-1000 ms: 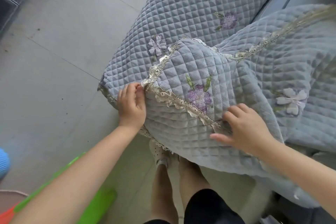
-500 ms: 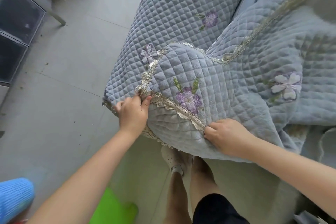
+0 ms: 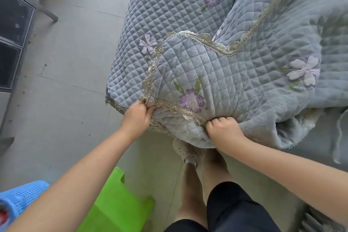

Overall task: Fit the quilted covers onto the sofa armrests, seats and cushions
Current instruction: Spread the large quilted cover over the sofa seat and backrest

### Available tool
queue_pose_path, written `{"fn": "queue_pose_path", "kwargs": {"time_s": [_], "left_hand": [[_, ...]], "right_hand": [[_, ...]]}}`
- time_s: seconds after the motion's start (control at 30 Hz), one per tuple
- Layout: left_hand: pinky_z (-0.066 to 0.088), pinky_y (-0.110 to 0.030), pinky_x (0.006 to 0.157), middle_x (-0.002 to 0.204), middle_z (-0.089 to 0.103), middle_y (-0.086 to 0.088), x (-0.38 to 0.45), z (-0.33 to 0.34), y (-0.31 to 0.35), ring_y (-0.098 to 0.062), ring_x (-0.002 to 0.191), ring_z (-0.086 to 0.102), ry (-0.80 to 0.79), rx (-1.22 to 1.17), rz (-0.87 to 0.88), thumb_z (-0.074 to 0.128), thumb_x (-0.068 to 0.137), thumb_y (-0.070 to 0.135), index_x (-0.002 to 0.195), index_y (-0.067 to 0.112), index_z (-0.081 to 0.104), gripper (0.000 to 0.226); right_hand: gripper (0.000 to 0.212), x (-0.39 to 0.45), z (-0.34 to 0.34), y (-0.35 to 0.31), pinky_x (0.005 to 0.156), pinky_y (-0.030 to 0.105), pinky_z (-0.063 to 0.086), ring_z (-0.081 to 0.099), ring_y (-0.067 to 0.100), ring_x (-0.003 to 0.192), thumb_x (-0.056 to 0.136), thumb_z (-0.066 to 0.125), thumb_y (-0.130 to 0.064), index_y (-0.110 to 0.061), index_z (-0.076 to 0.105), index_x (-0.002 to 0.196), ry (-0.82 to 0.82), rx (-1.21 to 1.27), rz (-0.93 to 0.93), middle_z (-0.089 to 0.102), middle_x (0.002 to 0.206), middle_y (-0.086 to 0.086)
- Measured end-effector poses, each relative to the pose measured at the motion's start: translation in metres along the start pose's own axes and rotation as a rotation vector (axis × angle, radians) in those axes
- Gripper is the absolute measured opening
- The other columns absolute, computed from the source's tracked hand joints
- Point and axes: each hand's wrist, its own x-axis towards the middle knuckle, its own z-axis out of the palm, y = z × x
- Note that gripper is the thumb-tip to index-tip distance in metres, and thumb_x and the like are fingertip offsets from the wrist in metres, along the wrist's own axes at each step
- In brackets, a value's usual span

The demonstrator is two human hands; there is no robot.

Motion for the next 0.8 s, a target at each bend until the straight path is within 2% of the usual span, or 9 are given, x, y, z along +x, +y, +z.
{"fn": "queue_pose_path", "kwargs": {"time_s": [0.13, 0.23, 0.3, 0.37, 0.4, 0.47, 0.57, 0.7, 0.8], "left_hand": [[0.041, -0.039, 0.095, 0.118, 0.055, -0.012, 0.001, -0.006, -0.005, -0.031, 0.113, 0.05, 0.017, -0.09, 0.069, 0.041, 0.082, 0.043, 0.122, 0.0, 0.05, 0.06], [0.033, -0.021, 0.097, 0.128, 0.033, 0.008, -0.004, -0.024, 0.011, -0.007, 0.118, 0.036, 0.123, -0.415, 0.041, 0.053, 0.07, 0.042, 0.141, 0.011, 0.025, 0.082], [0.03, -0.016, 0.096, 0.133, 0.036, 0.005, 0.006, -0.04, 0.028, -0.007, 0.121, 0.036, 0.13, -0.436, 0.081, 0.054, 0.069, 0.046, 0.142, 0.015, 0.025, 0.084], [0.028, -0.024, 0.102, 0.144, 0.035, -0.002, 0.025, -0.052, 0.043, -0.015, 0.131, 0.034, 0.114, -0.351, 0.118, 0.057, 0.079, 0.044, 0.143, 0.015, 0.025, 0.077], [0.028, -0.028, 0.105, 0.148, 0.032, -0.004, 0.035, -0.054, 0.051, -0.017, 0.135, 0.032, 0.096, -0.314, 0.116, 0.058, 0.085, 0.039, 0.145, 0.015, 0.022, 0.073], [0.026, -0.031, 0.109, 0.15, 0.03, -0.004, 0.047, -0.051, 0.061, -0.018, 0.136, 0.03, 0.059, -0.255, 0.111, 0.054, 0.09, 0.034, 0.146, 0.013, 0.019, 0.069], [0.029, -0.034, 0.108, 0.147, 0.034, -0.003, 0.048, -0.038, 0.061, -0.019, 0.134, 0.034, 0.06, -0.276, 0.105, 0.054, 0.088, 0.039, 0.145, 0.013, 0.021, 0.07], [0.032, -0.038, 0.109, 0.148, 0.033, -0.004, 0.049, -0.033, 0.057, -0.021, 0.135, 0.034, 0.077, -0.238, 0.072, 0.052, 0.087, 0.042, 0.145, 0.013, 0.02, 0.072], [0.033, -0.039, 0.104, 0.148, 0.032, -0.008, 0.046, -0.034, 0.066, -0.024, 0.134, 0.034, 0.069, -0.112, 0.066, 0.046, 0.089, 0.045, 0.146, 0.011, 0.017, 0.072]], "right_hand": [[0.024, -0.005, 0.002, -0.001, 0.038, 0.019, 0.034, 0.047, 0.018, 0.033, 0.06, 0.034, -0.009, -0.015, 0.05, 0.043, 0.081, 0.037, 0.054, 0.047, 0.039, 0.0], [0.02, -0.011, -0.01, 0.006, 0.037, 0.02, 0.034, 0.05, 0.02, 0.037, 0.065, 0.039, -0.016, -0.014, 0.05, 0.048, 0.012, 0.159, 0.015, 0.049, 0.043, 0.0], [0.023, -0.006, -0.028, 0.016, 0.042, 0.024, 0.035, 0.051, 0.017, 0.046, 0.079, 0.042, -0.022, -0.014, 0.051, 0.059, -0.151, 0.296, -0.011, 0.05, 0.054, -0.002], [0.025, 0.008, -0.057, 0.034, 0.052, 0.02, 0.037, 0.047, 0.011, 0.057, 0.092, 0.044, -0.028, -0.012, 0.056, 0.077, -0.496, 0.534, 0.012, 0.052, 0.067, -0.004], [0.025, 0.016, -0.068, 0.045, 0.055, 0.017, 0.038, 0.046, 0.011, 0.059, 0.093, 0.045, -0.028, -0.009, 0.058, 0.082, -0.549, 0.662, 0.033, 0.053, 0.069, -0.003], [0.024, 0.038, -0.083, 0.065, 0.059, 0.016, 0.039, 0.048, 0.016, 0.063, 0.093, 0.047, -0.02, -0.001, 0.059, 0.083, -0.328, 0.744, 0.119, 0.056, 0.072, 0.003], [0.035, 0.083, -0.083, 0.089, 0.076, 0.024, 0.035, 0.051, 0.023, 0.086, 0.089, 0.043, -0.026, 0.003, 0.06, 0.101, 0.277, 0.58, 0.345, 0.061, 0.097, 0.015], [0.072, 0.125, -0.057, 0.103, 0.099, 0.033, 0.022, 0.05, 0.028, 0.107, 0.079, 0.008, -0.049, -0.004, 0.06, 0.103, 0.23, 0.318, 0.458, 0.061, 0.107, 0.014], [0.078, 0.13, -0.043, 0.109, 0.093, 0.031, 0.016, 0.055, 0.028, 0.096, 0.074, -0.003, -0.047, -0.003, 0.061, 0.083, 0.294, 0.232, 0.436, 0.065, 0.094, 0.015]]}}
